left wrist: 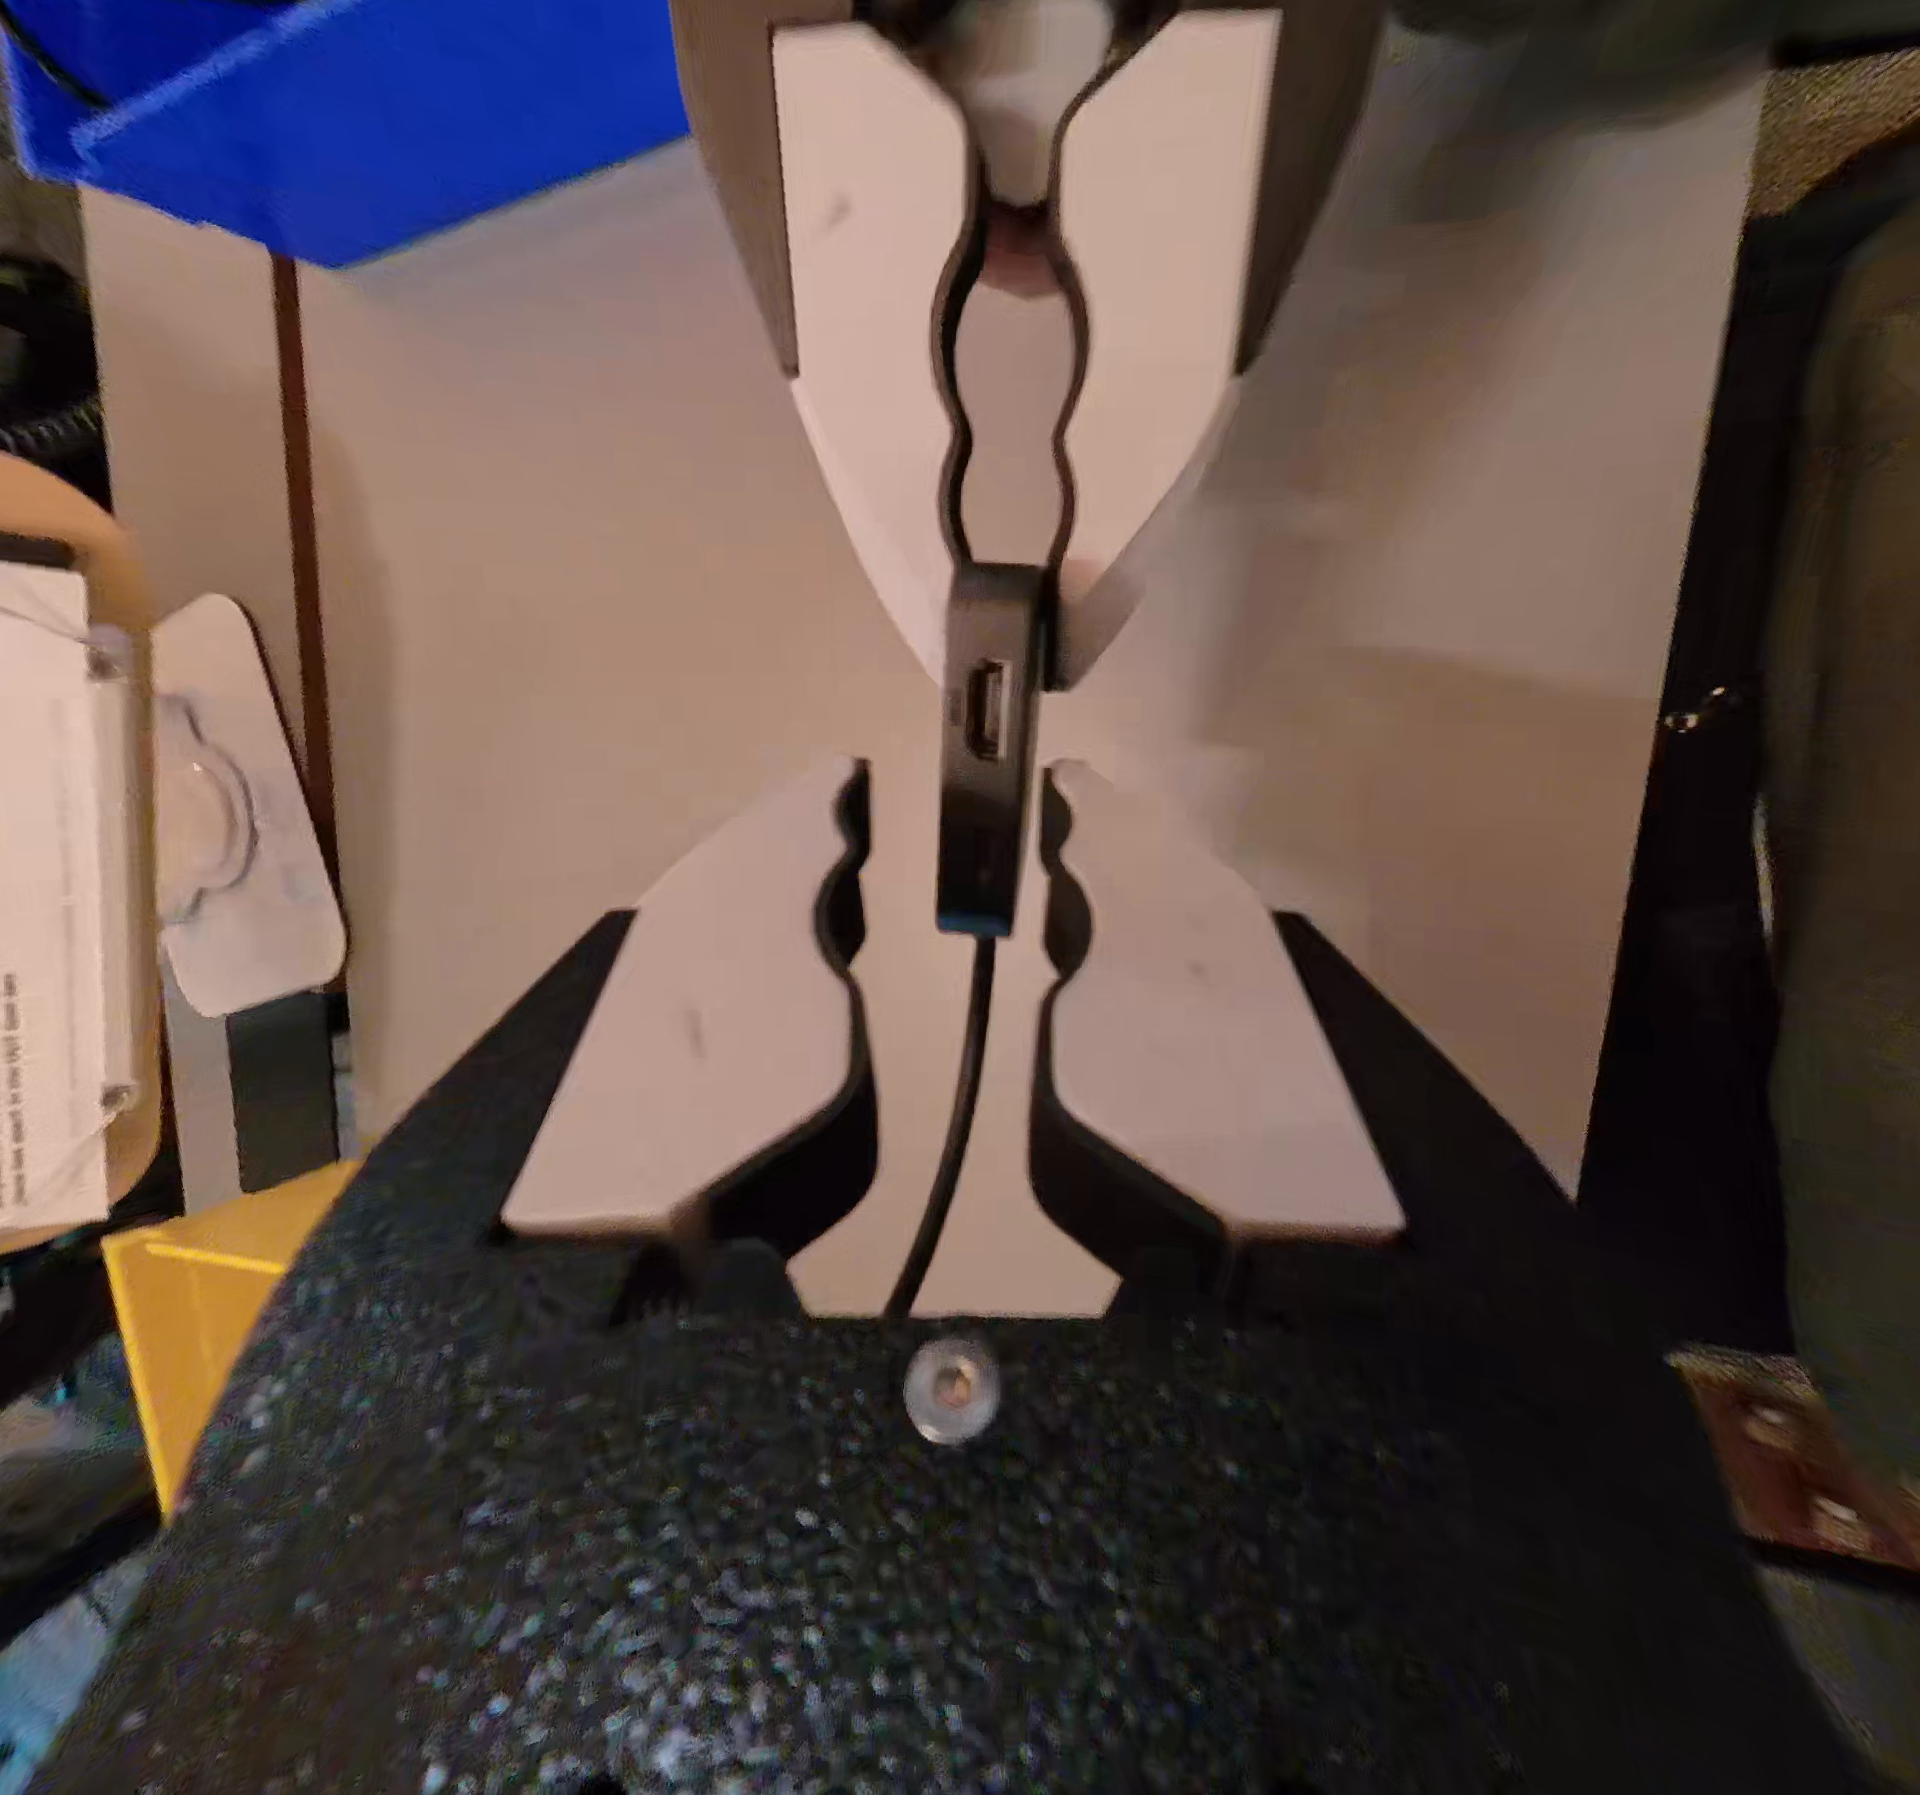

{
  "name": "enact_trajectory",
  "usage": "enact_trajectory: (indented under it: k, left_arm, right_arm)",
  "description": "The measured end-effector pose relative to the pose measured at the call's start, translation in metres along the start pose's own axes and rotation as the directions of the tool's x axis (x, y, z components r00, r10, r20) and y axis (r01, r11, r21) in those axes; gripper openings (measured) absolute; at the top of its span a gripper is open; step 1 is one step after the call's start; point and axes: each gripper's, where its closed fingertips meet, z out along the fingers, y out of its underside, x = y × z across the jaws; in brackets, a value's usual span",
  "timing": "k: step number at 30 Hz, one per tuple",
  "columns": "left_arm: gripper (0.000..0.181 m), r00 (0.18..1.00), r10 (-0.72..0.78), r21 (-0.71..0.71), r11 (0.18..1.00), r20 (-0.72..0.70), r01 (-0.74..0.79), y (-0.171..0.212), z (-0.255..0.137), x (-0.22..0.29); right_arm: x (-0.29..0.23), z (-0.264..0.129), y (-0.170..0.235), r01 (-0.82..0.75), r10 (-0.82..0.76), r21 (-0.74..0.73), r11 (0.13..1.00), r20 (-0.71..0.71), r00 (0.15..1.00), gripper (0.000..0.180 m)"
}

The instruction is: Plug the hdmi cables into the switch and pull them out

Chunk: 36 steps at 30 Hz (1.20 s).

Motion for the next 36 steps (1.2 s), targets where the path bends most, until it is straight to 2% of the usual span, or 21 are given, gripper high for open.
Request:
enact_trajectory:
  k: [1, 5, 6, 7, 8, 10, 11, 13, 16, 19, 25, 30, 36]
  left_arm:
    - [0.019, 0.999, -0.019, -0.008, 1.0, -0.027, 0.019, 0.002, 0.005, 0.001]
    - [0.013, 0.971, -0.176, 0.12, 0.973, -0.164, 0.197, -0.003, 0.013, 0.005]
    - [0.013, 0.95, -0.255, 0.162, 0.945, -0.182, 0.285, -0.004, 0.012, -0.001]
    - [0.014, 0.911, -0.353, 0.21, 0.894, -0.212, 0.396, -0.006, 0.009, -0.009]
    - [0.014, 0.852, -0.454, 0.266, 0.815, -0.263, 0.516, -0.008, 0.005, -0.019]
    - [0.014, 0.675, -0.596, 0.341, 0.585, -0.435, 0.736, -0.012, -0.007, -0.035]
    - [0.013, 0.588, -0.612, 0.345, 0.478, -0.529, 0.808, -0.013, -0.011, -0.039]
    - [0.013, 0.435, -0.623, 0.319, 0.296, -0.65, 0.901, -0.008, -0.013, -0.047]
    - [0.013, 0.268, -0.56, 0.209, 0.169, -0.784, 0.963, -0.006, -0.008, -0.038]
    - [0.013, 0.212, -0.517, 0.144, 0.169, -0.829, 0.975, -0.006, 0.001, -0.023]
    - [0.013, 0.222, -0.622, 0.142, 0.176, -0.751, 0.974, 0.001, 0.023, -0.018]
    - [0.013, 0.225, -0.664, 0.16, 0.158, -0.713, 0.974, 0.004, 0.035, -0.019]
    - [0.014, 0.159, -0.653, 0.11, 0.115, -0.741, 0.987, 0.013, 0.047, -0.017]
  right_arm:
    - [0.003, -0.001, -0.001, -0.004, 0.004, -0.001, 1.0, -0.018, 1.0, 0.014]
    - [0.004, -0.007, 0.002, -0.036, 0.037, 0.044, 0.998, -0.013, 0.999, 0.016]
    - [0.013, -0.01, 0.0, -0.023, 0.03, 0.083, 0.996, -0.076, 0.997, 0.019]
    - [0.023, -0.013, -0.004, 0.013, 0.008, 0.134, 0.991, -0.16, 0.987, 0.029]
    - [0.032, -0.017, -0.008, 0.053, -0.008, 0.185, 0.981, -0.233, 0.972, 0.039]
    - [0.04, -0.018, -0.011, 0.152, -0.073, 0.214, 0.965, -0.337, 0.939, 0.059]
    - [0.041, -0.017, -0.012, 0.215, -0.119, 0.216, 0.952, -0.386, 0.915, 0.069]
    - [0.041, -0.011, -0.013, 0.293, -0.178, 0.204, 0.934, -0.444, 0.878, 0.077]
    - [0.045, -0.002, -0.009, 0.32, -0.196, 0.182, 0.93, -0.492, 0.848, 0.088]
    - [0.042, 0.005, 0.001, 0.306, -0.205, 0.154, 0.94, -0.461, 0.863, 0.088]
    - [0.039, 0.012, 0.017, 0.272, -0.197, 0.124, 0.954, -0.424, 0.884, 0.072]
    - [0.043, 0.02, 0.034, 0.196, -0.142, 0.09, 0.976, -0.419, 0.897, 0.072]
    - [0.04, 0.028, 0.05, 0.042, -0.013, 0.077, 0.996, -0.342, 0.94, 0.072]
